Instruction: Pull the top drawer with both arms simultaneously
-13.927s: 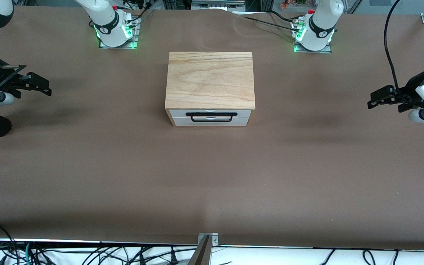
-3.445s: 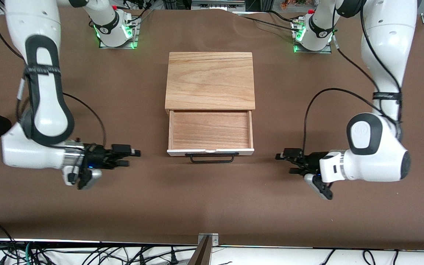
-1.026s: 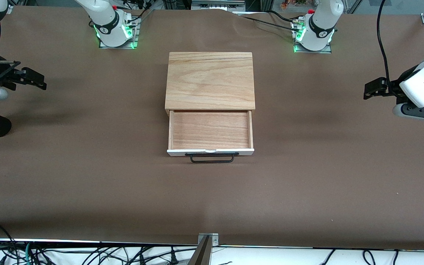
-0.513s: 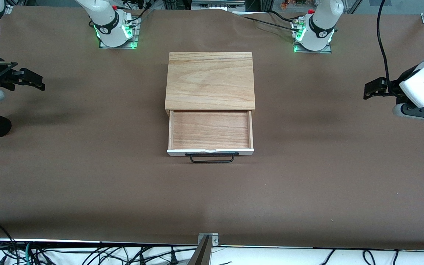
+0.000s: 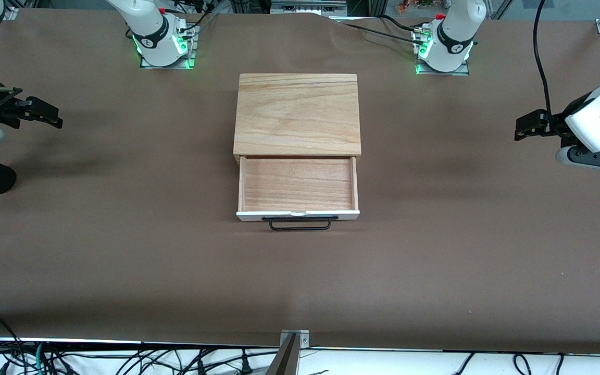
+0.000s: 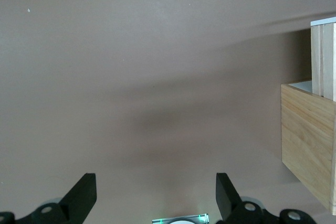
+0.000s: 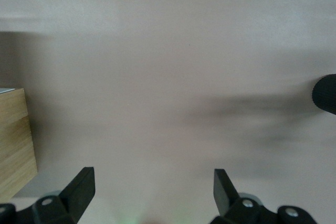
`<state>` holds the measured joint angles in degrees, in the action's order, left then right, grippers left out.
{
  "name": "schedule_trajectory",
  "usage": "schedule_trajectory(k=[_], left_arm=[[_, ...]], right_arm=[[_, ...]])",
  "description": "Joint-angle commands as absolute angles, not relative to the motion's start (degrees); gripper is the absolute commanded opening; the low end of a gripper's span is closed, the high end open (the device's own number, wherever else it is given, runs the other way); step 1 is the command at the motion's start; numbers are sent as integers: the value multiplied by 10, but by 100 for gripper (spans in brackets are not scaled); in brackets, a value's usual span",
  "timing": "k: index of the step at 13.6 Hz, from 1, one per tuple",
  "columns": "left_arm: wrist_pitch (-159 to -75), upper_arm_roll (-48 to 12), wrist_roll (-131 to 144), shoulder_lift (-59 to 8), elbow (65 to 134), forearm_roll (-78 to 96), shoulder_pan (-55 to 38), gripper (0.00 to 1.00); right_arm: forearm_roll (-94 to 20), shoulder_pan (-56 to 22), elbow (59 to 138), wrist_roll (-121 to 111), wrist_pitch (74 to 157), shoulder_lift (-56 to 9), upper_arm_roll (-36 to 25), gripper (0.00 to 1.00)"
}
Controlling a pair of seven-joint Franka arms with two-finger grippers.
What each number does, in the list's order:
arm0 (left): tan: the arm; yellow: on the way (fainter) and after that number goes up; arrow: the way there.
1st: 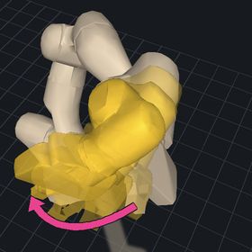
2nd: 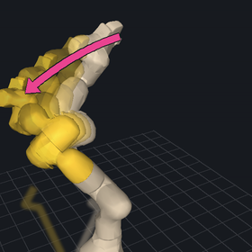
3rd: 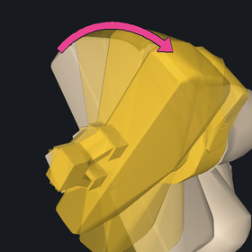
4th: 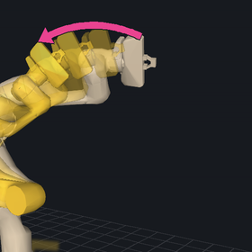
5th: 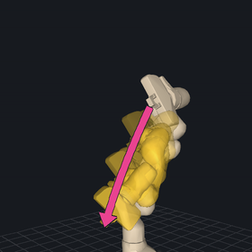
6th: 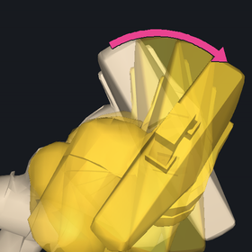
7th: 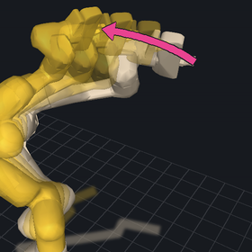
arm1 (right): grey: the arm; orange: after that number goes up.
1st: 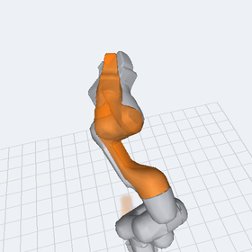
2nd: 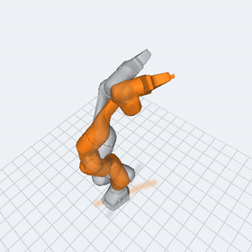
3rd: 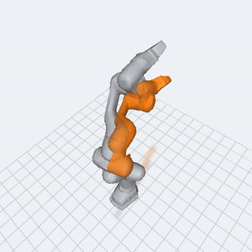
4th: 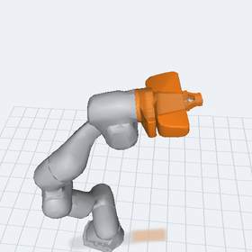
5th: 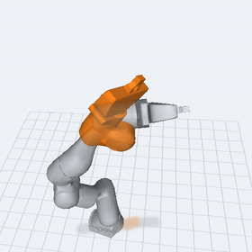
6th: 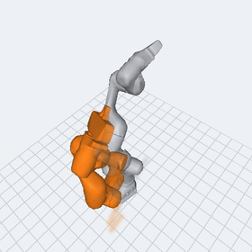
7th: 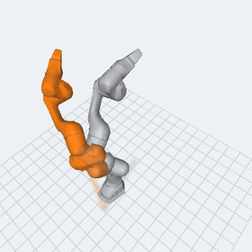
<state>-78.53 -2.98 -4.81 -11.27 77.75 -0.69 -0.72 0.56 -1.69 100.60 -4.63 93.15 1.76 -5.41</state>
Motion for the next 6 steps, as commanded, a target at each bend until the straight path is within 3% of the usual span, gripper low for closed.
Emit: schedule_trajectory(k=[1,6], left_arm=[[-786,-32,-50,-101,787,-21,-7,100],[-786,-32,-50,-101,787,-21,-5,100]], right_arm=[[-2,-17,997,-45,934,11,-54,100],[-1,-17,997,-47,940,11,-54,100]])
